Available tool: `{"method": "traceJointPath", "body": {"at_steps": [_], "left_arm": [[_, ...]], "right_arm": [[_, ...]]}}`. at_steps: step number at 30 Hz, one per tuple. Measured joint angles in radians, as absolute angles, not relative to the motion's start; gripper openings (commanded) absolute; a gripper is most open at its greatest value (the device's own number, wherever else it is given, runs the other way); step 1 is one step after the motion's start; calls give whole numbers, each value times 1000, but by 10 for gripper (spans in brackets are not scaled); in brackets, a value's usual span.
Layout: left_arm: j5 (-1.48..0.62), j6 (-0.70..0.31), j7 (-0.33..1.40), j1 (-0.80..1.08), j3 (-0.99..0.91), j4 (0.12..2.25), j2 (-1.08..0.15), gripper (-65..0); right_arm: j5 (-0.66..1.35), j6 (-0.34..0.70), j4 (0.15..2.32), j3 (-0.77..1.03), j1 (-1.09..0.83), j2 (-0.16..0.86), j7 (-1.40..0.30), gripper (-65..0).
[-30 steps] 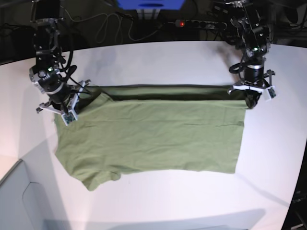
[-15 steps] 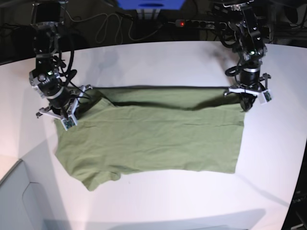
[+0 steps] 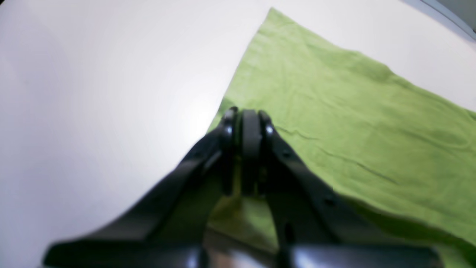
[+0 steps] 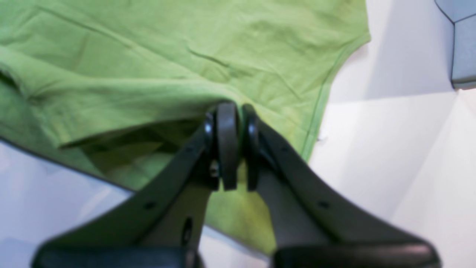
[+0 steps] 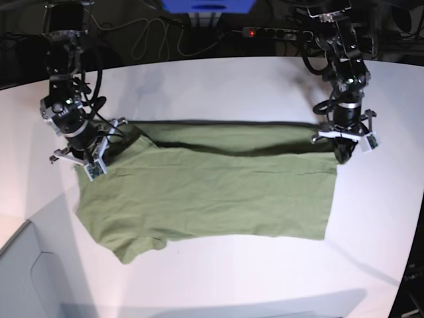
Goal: Fold the T-shirt properly
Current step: 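Drag the shirt toward the robot with both grippers, then lower it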
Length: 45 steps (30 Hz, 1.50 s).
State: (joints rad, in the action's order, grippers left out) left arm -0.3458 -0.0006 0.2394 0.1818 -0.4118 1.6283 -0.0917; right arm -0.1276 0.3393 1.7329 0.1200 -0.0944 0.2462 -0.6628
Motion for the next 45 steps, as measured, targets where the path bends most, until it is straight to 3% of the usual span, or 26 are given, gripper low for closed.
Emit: {"method": "traceJointPath", "body": {"at_steps": [6, 10, 13, 17, 21, 34, 45], "left_arm": [[-345, -1, 263, 157, -415, 1617, -92, -645], [-345, 0, 294, 155, -418, 1617, -92, -553], [-345, 4, 293, 155, -418, 1618, -92, -460], [-345, 3, 293, 159, -420, 1623, -92, -347], [-345, 1, 293, 175, -445, 1639, -91, -324], [-352, 4, 289, 189, -474, 1484, -88, -324], [-355, -9, 231, 174, -474, 1391, -95, -335]], "right_arm": [[-128, 339, 1733, 120, -94, 246, -663, -649], [-128, 339, 1733, 120, -94, 246, -663, -642], [-128, 339, 1733, 120, -95, 246, -668, -550], [-128, 339, 1740, 122, -98, 246, -665, -367], [-128, 339, 1754, 125, -107, 246, -664, -268], [-128, 339, 1958, 210, -295, 245, -665, -264], [-123, 339, 1934, 316, -349, 247, -653, -257]]}}
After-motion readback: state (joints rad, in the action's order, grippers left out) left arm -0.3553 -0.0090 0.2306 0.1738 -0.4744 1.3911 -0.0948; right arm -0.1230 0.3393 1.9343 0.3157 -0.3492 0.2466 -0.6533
